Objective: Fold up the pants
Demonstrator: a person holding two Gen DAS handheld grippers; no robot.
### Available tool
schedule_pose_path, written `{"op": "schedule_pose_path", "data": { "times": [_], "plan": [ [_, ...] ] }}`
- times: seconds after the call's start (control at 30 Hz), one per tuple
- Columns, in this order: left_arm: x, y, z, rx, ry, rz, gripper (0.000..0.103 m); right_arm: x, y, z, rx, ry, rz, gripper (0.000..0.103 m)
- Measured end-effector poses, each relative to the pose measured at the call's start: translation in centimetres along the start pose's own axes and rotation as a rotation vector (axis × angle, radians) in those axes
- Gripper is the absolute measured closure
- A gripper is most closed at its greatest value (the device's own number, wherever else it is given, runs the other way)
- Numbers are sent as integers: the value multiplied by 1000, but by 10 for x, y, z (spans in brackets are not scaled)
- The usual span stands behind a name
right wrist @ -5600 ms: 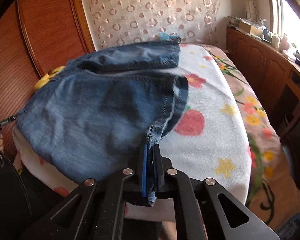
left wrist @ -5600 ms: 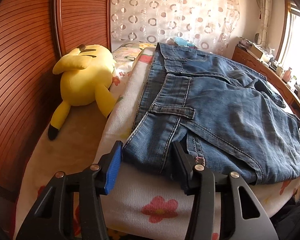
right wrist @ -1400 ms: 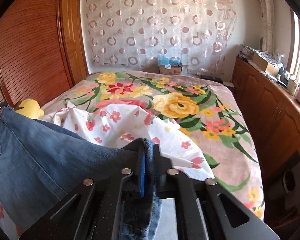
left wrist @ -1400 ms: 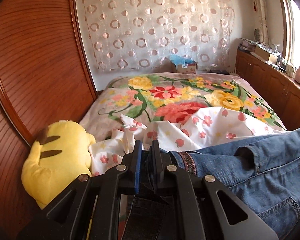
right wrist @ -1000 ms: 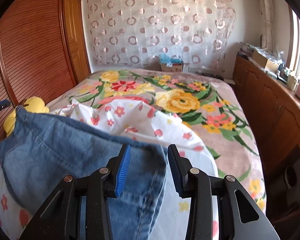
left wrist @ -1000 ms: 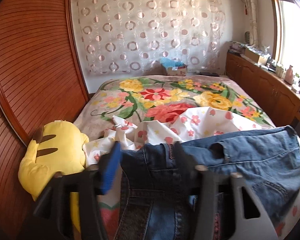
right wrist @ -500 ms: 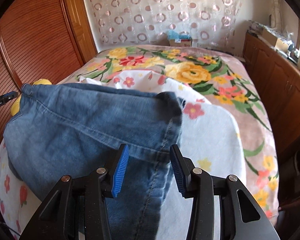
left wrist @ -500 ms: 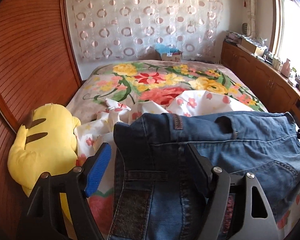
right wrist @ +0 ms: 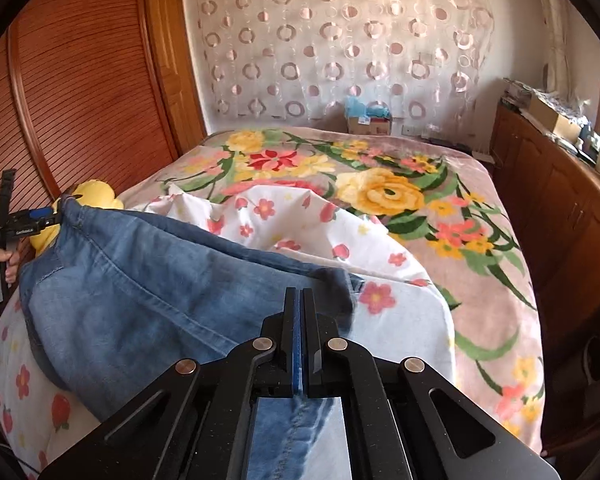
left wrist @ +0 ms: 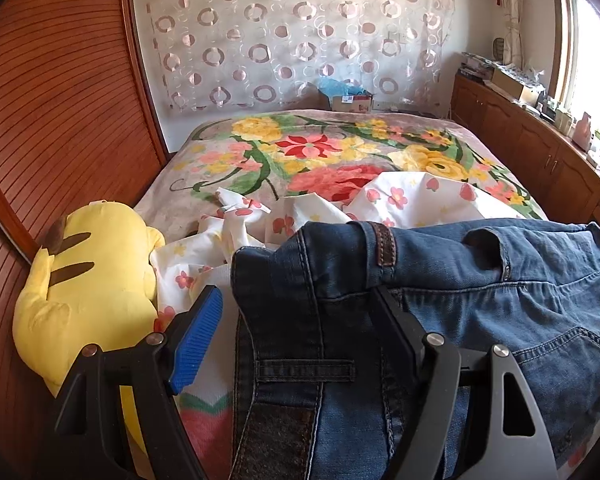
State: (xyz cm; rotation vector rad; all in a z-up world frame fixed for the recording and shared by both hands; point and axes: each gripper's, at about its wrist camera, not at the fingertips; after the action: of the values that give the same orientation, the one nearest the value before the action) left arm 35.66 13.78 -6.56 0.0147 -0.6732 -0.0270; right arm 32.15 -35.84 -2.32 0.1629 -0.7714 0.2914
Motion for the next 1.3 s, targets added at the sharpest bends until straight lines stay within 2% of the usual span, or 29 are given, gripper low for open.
{"op": "schedule_pose_path", "data": {
  "times": [0.03, 0.1, 0.17, 0.23, 0.43, 0.47, 0.5, 0.53, 0.57, 0.6, 0.77, 0.9, 1.0, 1.07, 1.2, 1.3],
  "plan": [
    [-1, 0, -1, 1, 2, -2, 26, -2, -3, -2, -4, 6, -12, 102],
    [-2, -1, -3, 5, 10, -6, 26, -7, -6, -7, -36, 25, -22, 92],
    [-5, -2, -4, 4, 13, -4, 26, -10, -2, -15, -42, 42, -41, 68],
    [-7, -4, -1, -2, 9, -6, 26, -15, -2, -23, -30, 66, -70, 62],
    [-9, -5, 0, 5, 15, -12, 26, -17, 7, -37, 11, 135, -79, 62],
    [-10, -6, 0, 6, 17, -13, 26, -15, 8, -39, 20, 146, -73, 66],
    [-9, -6, 0, 7, 18, -14, 26, -15, 10, -40, 30, 152, -66, 75],
    [-10, -6, -1, 9, 19, -16, 26, -16, 11, -39, 31, 147, -54, 91],
    [-10, -6, -1, 11, 21, -16, 26, -14, 13, -37, 26, 138, -40, 97],
    [-11, -7, -1, 11, 22, -17, 26, -12, 13, -32, 25, 123, -26, 98],
    [-12, -3, -1, 15, 17, -14, 26, 8, 15, -1, 20, -1, 20, 99],
    [-9, 0, 2, 19, 5, -4, 26, 39, 12, 15, -31, -92, 41, 99],
    [-7, 4, 6, 22, -7, 5, 26, 66, 6, 12, -88, -130, 31, 99],
    [-7, 6, 9, 22, -13, 12, 26, 81, 0, 0, -139, -121, 22, 99],
    [-13, 4, 19, 11, -22, 12, 26, 86, 0, -42, -160, -18, -15, 99],
    [-20, 0, 28, 2, -25, -2, 26, 79, 9, -47, -160, 17, -3, 88]
  ]
}}
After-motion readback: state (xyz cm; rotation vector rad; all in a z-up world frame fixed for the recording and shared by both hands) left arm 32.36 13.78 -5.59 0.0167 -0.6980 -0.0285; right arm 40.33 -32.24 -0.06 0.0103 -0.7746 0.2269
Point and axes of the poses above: each gripper's, at about its wrist camera, not at the fingertips, and z roughly against the way its jaws point, y to its left, x to its top, and after that the axes turned 6 degrees about y, right-handed
